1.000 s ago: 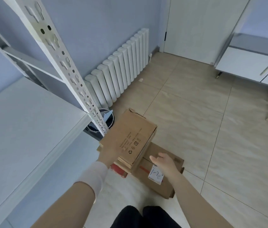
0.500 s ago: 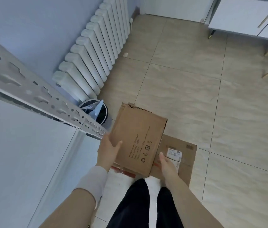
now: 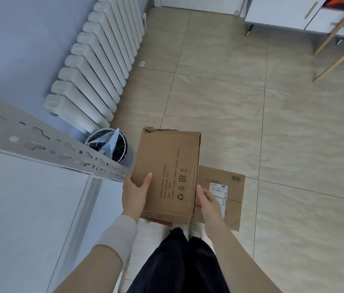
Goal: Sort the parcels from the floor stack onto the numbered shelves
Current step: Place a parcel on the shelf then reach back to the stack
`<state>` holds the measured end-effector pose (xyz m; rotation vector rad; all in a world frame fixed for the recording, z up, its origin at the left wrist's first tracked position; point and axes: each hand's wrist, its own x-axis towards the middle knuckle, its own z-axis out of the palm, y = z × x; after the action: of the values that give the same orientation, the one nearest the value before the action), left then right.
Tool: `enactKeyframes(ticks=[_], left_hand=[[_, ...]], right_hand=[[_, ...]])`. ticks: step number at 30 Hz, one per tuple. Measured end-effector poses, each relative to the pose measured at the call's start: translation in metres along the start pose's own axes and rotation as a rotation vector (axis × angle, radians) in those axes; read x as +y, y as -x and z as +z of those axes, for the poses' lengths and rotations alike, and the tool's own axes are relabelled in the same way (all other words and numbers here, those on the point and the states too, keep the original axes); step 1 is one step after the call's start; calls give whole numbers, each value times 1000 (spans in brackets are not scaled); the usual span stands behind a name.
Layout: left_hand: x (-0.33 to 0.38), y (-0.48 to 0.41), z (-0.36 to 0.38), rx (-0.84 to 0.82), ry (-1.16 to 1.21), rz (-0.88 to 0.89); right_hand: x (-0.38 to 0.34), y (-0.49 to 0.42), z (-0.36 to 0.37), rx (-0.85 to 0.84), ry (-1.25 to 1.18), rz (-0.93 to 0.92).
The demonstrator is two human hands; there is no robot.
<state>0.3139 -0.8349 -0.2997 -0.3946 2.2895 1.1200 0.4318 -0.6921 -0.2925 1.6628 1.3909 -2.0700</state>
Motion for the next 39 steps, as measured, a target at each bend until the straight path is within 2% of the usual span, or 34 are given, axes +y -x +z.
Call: enactKeyframes(ticks=[4,9,15,22,30,35,39], left_hand=[[14,9,-2,-11,104,8],[38,12,-4,-35,199,61],[54,13,-1,-116,213,38],[57,23,2,-198,214,44],[76,49,11,-296,103,232],[92,80,19,-475,304,274],[94,101,28,-385,392,306]], right_hand=[[-22,14,-5,-22,-62,-93],[-52,29,-13,-44,1,-249],[-66,42,-22,-121,40,-265],[-70,50,-30,-150,-93,-272],[-73,57,-27,-70,-83,-343],[-77,60,-23,-30,-9,-458],[-76,57,-25,-94,9,-487]])
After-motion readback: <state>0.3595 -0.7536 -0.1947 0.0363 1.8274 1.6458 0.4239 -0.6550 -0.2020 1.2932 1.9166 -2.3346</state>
